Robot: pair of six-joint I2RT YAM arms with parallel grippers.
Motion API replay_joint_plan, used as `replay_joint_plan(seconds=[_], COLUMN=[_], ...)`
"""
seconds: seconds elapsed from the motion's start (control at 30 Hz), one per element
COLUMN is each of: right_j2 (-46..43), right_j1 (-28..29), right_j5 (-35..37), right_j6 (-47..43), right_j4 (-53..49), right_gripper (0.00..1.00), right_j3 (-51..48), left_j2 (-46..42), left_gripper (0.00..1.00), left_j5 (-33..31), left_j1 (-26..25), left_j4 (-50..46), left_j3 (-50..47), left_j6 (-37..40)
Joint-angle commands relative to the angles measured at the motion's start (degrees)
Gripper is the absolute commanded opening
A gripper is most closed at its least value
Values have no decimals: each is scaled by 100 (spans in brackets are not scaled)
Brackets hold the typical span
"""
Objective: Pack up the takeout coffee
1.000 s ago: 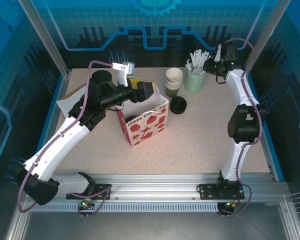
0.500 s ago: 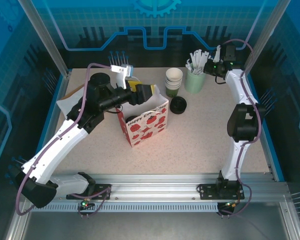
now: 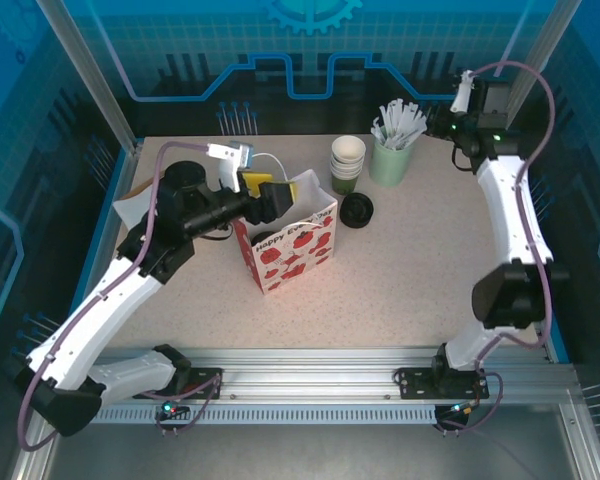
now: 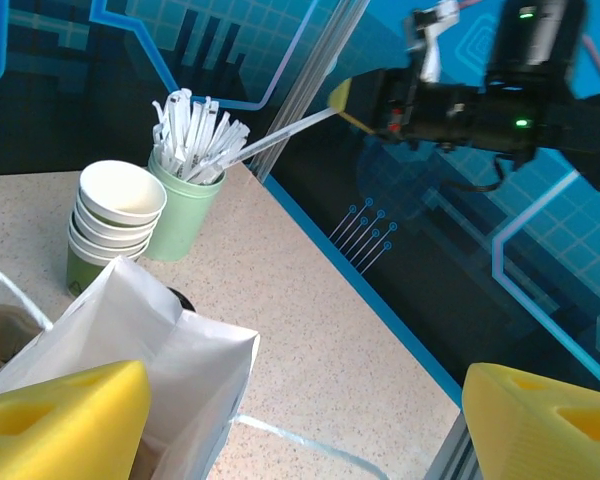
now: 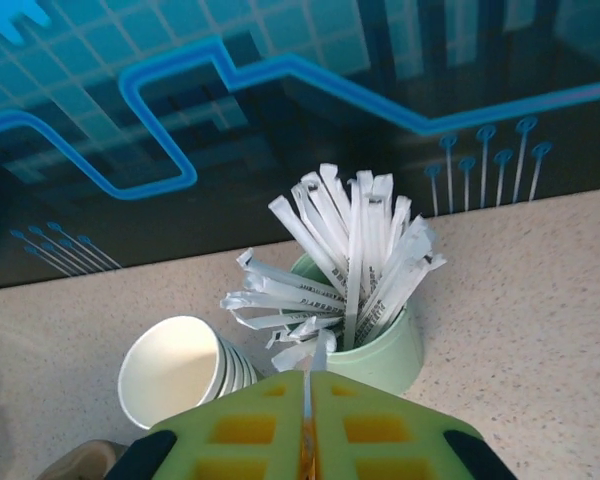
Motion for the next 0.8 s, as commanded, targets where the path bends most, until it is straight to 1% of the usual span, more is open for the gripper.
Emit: replay_joint_plan(seconds=[0.0,0.13,0.2,0.33,0.37,0.43,0.6,0.7,0.77], right_j2=[-704,-1690,-2089,-2665,-2728,-2799,-2652,-2418,-2216], right_j1=[42,205,349,740,882,1351,2407,2978,3246], right_j5=[396,499,413,-457,-536,-565,-629,-445,-284], right_j6=[-127,-200,-248,-187,-204,-329,-508,-660,-765], right_j4=[181,233,164,62,-22,-200,-465,-605,-691], right_gripper=[11,11,12,12,12,12,12,12,12], right_j3=[-433,-843,-938,-1028,-1002,-920,-703,-530,-431], left_j2=[-249,-426,-497,-702,-755,-878,-1044,-1087,-1115], left_gripper=[83,84,85,87,87,88,88,89,89], left_j5=[-135,-324,-513,-701,-734,-810,-943,-1045,-1084], left_j1=[-16,-7,14,170,220,307,421,433,440], left_j4=[-163,-426,-632,-877,-916,-971,-1124,-1233,-1251], left_j3=[-160,-201,-173,-250,-293,-418,-550,-550,-578], left_j6=[178,345,446,530,531,532,590,668,688])
